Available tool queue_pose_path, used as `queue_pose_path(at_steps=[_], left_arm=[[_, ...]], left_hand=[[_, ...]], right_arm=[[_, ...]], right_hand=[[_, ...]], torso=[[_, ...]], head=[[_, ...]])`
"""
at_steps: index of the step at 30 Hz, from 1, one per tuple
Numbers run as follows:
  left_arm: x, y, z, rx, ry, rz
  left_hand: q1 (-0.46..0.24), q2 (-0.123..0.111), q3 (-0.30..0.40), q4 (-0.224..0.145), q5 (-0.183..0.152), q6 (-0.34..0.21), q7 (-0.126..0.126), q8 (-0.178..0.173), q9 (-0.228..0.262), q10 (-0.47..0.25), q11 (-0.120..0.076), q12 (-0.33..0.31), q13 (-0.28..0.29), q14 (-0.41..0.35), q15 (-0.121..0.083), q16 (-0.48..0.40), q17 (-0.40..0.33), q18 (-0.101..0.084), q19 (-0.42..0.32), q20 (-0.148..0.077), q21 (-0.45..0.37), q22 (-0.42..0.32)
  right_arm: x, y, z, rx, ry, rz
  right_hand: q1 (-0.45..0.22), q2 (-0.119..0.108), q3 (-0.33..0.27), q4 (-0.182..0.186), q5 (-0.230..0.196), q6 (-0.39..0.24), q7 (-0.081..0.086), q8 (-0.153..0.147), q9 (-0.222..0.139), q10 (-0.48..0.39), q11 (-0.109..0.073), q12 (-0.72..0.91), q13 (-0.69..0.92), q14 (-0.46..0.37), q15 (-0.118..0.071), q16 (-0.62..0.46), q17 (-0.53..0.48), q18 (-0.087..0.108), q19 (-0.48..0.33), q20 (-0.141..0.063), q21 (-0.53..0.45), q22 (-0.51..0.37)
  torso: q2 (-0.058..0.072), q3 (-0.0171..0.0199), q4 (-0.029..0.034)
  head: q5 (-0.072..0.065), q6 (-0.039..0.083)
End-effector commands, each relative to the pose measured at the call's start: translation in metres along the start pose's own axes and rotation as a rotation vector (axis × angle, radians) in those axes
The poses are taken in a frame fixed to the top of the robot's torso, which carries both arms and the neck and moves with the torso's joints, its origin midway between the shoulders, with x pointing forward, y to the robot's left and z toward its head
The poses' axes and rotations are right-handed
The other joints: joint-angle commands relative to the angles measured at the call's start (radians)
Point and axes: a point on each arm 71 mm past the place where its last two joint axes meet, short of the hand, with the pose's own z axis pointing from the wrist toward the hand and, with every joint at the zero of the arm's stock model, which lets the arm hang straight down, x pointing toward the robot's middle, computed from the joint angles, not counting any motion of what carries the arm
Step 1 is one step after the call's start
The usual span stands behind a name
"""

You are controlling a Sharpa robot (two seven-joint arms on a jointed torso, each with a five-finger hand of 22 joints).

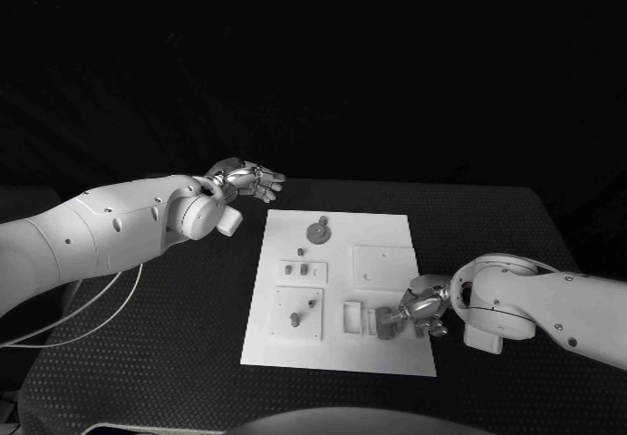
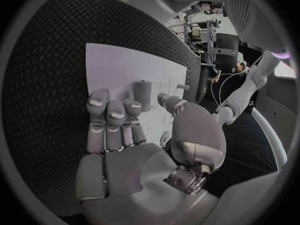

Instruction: Assemble the parts on the task board

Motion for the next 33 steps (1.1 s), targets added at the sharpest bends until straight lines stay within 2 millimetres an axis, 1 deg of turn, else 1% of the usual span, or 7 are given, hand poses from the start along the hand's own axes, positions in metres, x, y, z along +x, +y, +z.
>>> queue_pose_path(at_steps=[1,5,9,13,17,26,33], left_arm=[[0.002,-0.001,0.0,0.009,0.017,-0.007],[0.002,-0.001,0.0,0.008,0.017,-0.007],[0.001,-0.001,-0.001,0.008,0.015,-0.007],[0.002,-0.001,-0.001,0.008,0.017,-0.007],[0.002,-0.001,-0.001,0.008,0.019,-0.008],[0.001,-0.001,-0.001,0.006,0.019,-0.008],[0.0,0.0,-0.002,0.005,0.018,-0.008]], left_hand=[[-0.008,-0.001,-0.001,0.007,-0.003,-0.006,-0.004,0.006,-0.002,0.007,-0.002,0.003,0.0,0.008,-0.002,-0.007,0.002,0.009,0.004,0.001,-0.004,0.001],[-0.008,-0.001,-0.001,0.008,-0.003,-0.006,-0.004,0.006,-0.002,0.007,-0.002,0.003,0.0,0.008,-0.002,-0.007,0.002,0.009,0.004,0.001,-0.004,0.001],[-0.009,-0.001,-0.001,0.008,-0.003,-0.006,-0.004,0.006,-0.002,0.007,-0.002,0.003,0.0,0.008,-0.002,-0.007,0.002,0.009,0.004,0.001,-0.004,0.001],[-0.009,-0.001,-0.001,0.008,-0.003,-0.007,-0.004,0.007,-0.002,0.007,-0.002,0.003,-0.001,0.008,-0.002,-0.008,0.003,0.009,0.004,0.001,-0.004,0.001],[-0.01,-0.001,-0.001,0.009,-0.003,-0.007,-0.004,0.007,-0.002,0.007,-0.002,0.003,-0.001,0.008,-0.002,-0.008,0.003,0.009,0.004,0.001,-0.004,0.002],[-0.011,-0.001,-0.001,0.009,-0.003,-0.007,-0.004,0.007,-0.002,0.007,-0.002,0.003,-0.001,0.008,-0.002,-0.009,0.004,0.009,0.005,0.001,-0.005,0.002],[-0.011,-0.001,-0.001,0.01,-0.003,-0.007,-0.004,0.007,-0.003,0.007,-0.002,0.003,-0.001,0.008,-0.002,-0.009,0.005,0.009,0.005,0.001,-0.005,0.002]], right_arm=[[0.003,0.002,0.002,0.006,0.01,-0.004],[0.003,0.003,0.003,0.007,0.005,0.0],[0.001,0.002,0.006,0.013,-0.006,-0.01],[0.002,0.002,0.01,0.021,-0.012,-0.008],[0.006,0.001,0.015,0.025,-0.003,-0.005],[0.012,0.0,0.023,0.039,0.024,-0.011],[0.014,0.002,0.025,0.042,0.013,-0.015]], right_hand=[[-0.013,0.0,-0.002,0.006,0.002,0.059,0.008,-0.006,-0.002,-0.033,-0.02,0.004,0.002,0.012,-0.007,-0.006,0.002,0.086,-0.001,0.004,0.005,0.011],[-0.015,-0.001,-0.003,0.006,0.002,0.059,0.008,-0.007,-0.003,-0.033,-0.02,0.004,0.002,0.012,-0.007,-0.006,0.003,0.086,-0.001,0.004,0.005,0.011],[-0.016,-0.002,-0.003,0.006,0.002,0.058,0.008,-0.009,-0.003,-0.033,-0.02,0.004,0.003,0.012,-0.007,-0.007,0.004,0.086,-0.001,0.004,0.005,0.011],[-0.018,-0.003,-0.003,0.005,0.002,0.057,0.009,-0.011,-0.004,-0.034,-0.019,0.003,0.003,0.011,-0.006,-0.008,0.005,0.086,-0.002,0.004,0.005,0.011],[-0.019,-0.004,-0.004,0.004,0.002,0.056,0.009,-0.012,-0.005,-0.035,-0.019,0.002,0.003,0.011,-0.006,-0.009,0.006,0.086,-0.003,0.004,0.005,0.011],[-0.015,-0.003,-0.003,-0.002,0.002,0.057,0.01,-0.015,-0.006,-0.037,-0.018,0.002,0.004,0.01,-0.005,-0.011,0.008,0.086,-0.004,0.003,0.005,0.01],[0.005,0.004,0.001,-0.029,0.002,0.064,0.009,-0.017,-0.005,-0.039,-0.019,0.001,0.007,0.01,-0.006,-0.015,0.015,0.086,-0.006,0.003,0.007,0.01]], torso=[[0.0,0.0008,-0.0002],[0.0,-0.0002,0.0004],[0.0,0.0004,-0.0011],[0.0,0.0,-0.0005],[0.0,-0.0003,0.0001],[0.0,0.0,0.0007],[0.0,0.0001,-0.0004]], head=[[0.003,-0.004],[0.004,-0.006],[0.006,-0.007],[0.006,-0.008],[0.007,-0.008],[0.011,-0.015],[0.013,-0.019]])
